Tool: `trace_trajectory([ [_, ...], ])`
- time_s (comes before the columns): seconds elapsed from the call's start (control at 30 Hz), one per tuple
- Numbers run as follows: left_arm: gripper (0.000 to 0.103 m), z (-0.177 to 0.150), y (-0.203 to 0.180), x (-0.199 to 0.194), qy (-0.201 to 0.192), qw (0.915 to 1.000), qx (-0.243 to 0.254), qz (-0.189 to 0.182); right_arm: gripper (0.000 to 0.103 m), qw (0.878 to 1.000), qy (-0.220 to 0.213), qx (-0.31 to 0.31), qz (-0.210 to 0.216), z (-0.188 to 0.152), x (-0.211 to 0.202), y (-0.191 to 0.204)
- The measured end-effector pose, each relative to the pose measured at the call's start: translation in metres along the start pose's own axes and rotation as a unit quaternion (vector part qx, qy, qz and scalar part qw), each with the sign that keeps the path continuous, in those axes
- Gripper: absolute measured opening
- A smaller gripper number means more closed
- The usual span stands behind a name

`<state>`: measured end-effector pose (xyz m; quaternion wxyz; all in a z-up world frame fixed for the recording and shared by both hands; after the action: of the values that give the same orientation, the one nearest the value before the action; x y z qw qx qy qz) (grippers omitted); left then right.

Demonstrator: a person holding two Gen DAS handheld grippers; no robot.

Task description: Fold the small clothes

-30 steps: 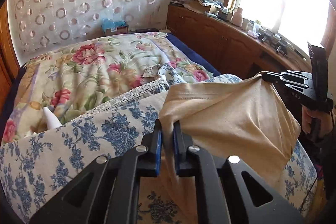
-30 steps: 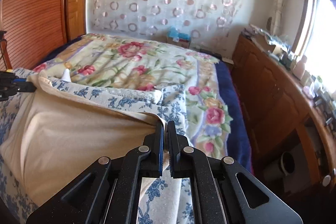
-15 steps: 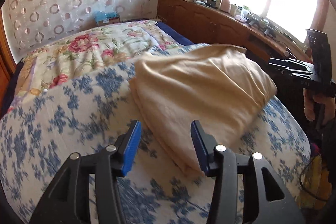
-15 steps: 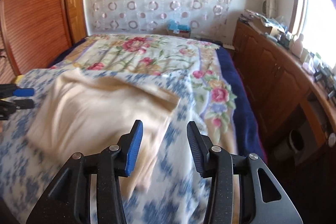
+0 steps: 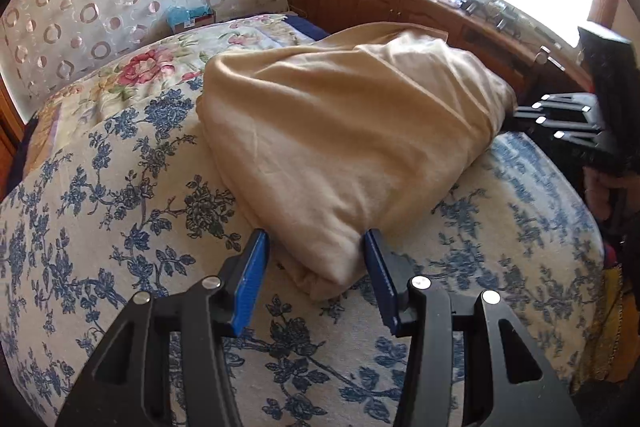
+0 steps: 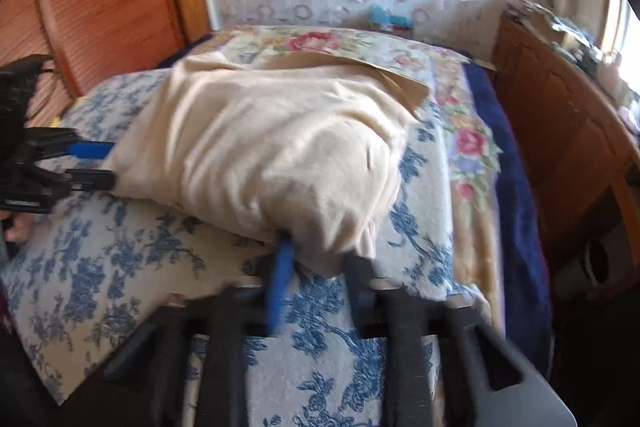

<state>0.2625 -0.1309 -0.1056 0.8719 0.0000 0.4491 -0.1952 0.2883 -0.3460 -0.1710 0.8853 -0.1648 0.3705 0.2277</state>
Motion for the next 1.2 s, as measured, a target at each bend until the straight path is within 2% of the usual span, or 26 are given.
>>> trace_trajectory([
  [0.1,0.05,0.001,0.001,0.002,0.003,1.0,-0.005,0.003,0.001,0.999,-0.003,-0.026,-0.018,0.001,-0.008,0.0],
  [0.23,0.051,0.002,0.004,0.003,0.004,0.9999,-0.009,0.001,0.0,0.997,0.005,-0.035,-0.075,0.0,-0.02,-0.021],
  [0.37,0.051,0.0,0.008,0.0,0.001,0.9999,-0.013,0.0,0.0,0.996,0.025,-0.025,-0.085,-0.008,-0.012,-0.034],
  [0.43,0.051,-0.002,0.012,-0.002,-0.001,0.9999,-0.015,-0.004,0.0,0.996,0.019,-0.015,-0.09,-0.01,-0.012,-0.037],
  [0.5,0.051,-0.003,0.015,-0.002,0.0,0.9998,-0.021,-0.007,0.0,0.993,0.003,-0.006,-0.118,-0.01,-0.02,-0.042],
  [0.53,0.051,-0.003,0.016,-0.003,-0.001,0.9998,-0.02,-0.006,0.0,0.994,-0.002,0.001,-0.112,-0.009,-0.023,-0.044],
  [0.57,0.051,-0.004,0.015,-0.004,-0.002,0.9998,-0.018,-0.003,0.0,0.992,-0.008,0.007,-0.127,-0.009,-0.026,-0.048],
  [0.67,0.051,-0.004,0.017,-0.004,-0.002,0.9998,-0.02,-0.004,0.0,0.991,-0.002,0.013,-0.13,-0.009,-0.024,-0.054],
  [0.77,0.051,-0.002,0.018,-0.01,-0.009,0.9995,-0.027,-0.012,0.0,0.995,0.017,0.014,-0.093,-0.014,-0.014,-0.052],
  [0.83,0.051,0.001,0.02,-0.021,-0.024,0.9989,-0.035,-0.019,0.0,0.995,0.014,0.023,-0.093,-0.015,-0.016,-0.055],
  [0.9,0.051,0.008,0.023,-0.031,-0.041,0.9982,-0.038,-0.021,0.006,0.995,0.004,0.032,-0.096,-0.015,-0.024,-0.056],
  [0.93,0.051,0.014,0.025,-0.036,-0.052,0.9977,-0.039,-0.017,0.012,0.995,-0.007,0.038,-0.091,-0.014,-0.032,-0.056],
  [1.03,0.058,0.031,0.036,-0.039,-0.068,0.9964,-0.049,-0.013,0.056,0.995,-0.033,0.04,-0.088,-0.004,-0.046,-0.056],
  [1.07,0.058,0.036,0.039,-0.038,-0.069,0.996,-0.054,-0.017,0.061,0.995,-0.042,0.036,-0.089,0.001,-0.048,-0.055],
  [1.2,0.059,0.054,0.045,-0.028,-0.07,0.996,-0.055,-0.012,0.061,0.994,-0.071,0.047,-0.07,0.035,-0.035,-0.067],
])
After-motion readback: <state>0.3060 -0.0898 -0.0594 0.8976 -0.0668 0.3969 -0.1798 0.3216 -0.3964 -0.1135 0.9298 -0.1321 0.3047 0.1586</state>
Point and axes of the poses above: each gripper's, at about its wrist camera, not at the fingertips, and x roughly the way its jaws point, y to its left, z to its top, the point moved 4 cm from there along x, roughly the way its jaws point, and after that the axes turned 8 degrees about -x, right-handed, at the moved point
